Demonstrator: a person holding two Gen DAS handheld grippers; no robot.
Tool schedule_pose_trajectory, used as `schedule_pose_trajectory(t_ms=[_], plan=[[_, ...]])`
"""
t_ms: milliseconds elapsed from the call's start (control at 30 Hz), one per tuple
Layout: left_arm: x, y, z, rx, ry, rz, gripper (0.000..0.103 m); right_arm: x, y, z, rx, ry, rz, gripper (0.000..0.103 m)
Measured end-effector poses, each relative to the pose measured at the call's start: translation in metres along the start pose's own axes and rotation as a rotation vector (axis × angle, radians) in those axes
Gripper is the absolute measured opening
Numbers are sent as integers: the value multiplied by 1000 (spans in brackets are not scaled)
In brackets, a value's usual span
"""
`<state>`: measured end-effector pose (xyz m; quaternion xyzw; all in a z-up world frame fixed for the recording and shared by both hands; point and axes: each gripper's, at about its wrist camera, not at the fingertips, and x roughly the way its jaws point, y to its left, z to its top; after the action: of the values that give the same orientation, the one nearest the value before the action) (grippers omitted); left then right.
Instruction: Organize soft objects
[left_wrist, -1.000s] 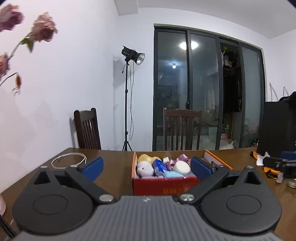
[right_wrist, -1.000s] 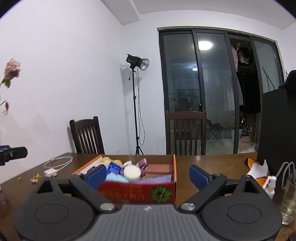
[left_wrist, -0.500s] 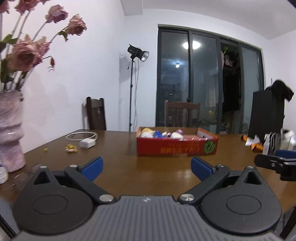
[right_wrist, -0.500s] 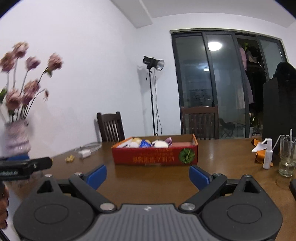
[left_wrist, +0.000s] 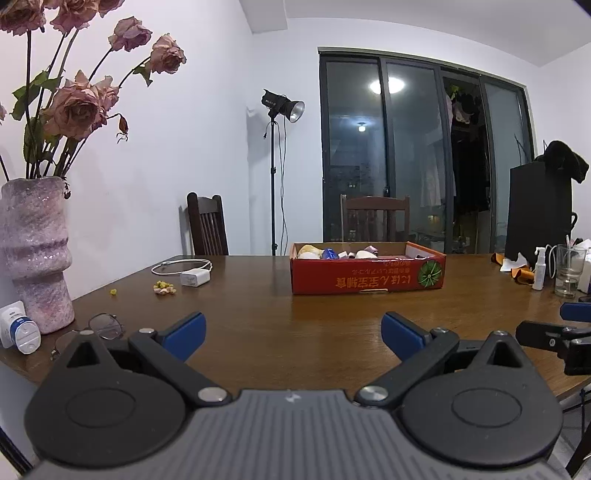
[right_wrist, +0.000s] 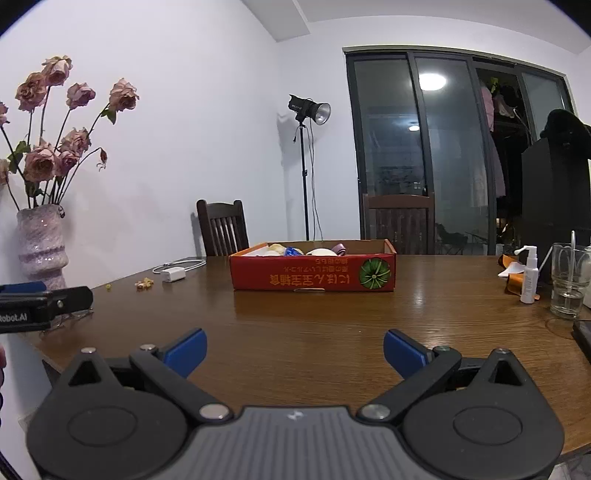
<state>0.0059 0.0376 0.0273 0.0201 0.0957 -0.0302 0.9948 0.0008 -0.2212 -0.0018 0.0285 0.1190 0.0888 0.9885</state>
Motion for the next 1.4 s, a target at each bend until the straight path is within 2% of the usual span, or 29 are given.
schedule_pose_trajectory(t_ms=[500,1400], plan=[[-3,-6,-1,19,0,-25,103,0,-1,2,-5,-11,-15,103],[-3,-5,0,22,-4,-26,103,-1,-6,1,3,-6,-13,103]])
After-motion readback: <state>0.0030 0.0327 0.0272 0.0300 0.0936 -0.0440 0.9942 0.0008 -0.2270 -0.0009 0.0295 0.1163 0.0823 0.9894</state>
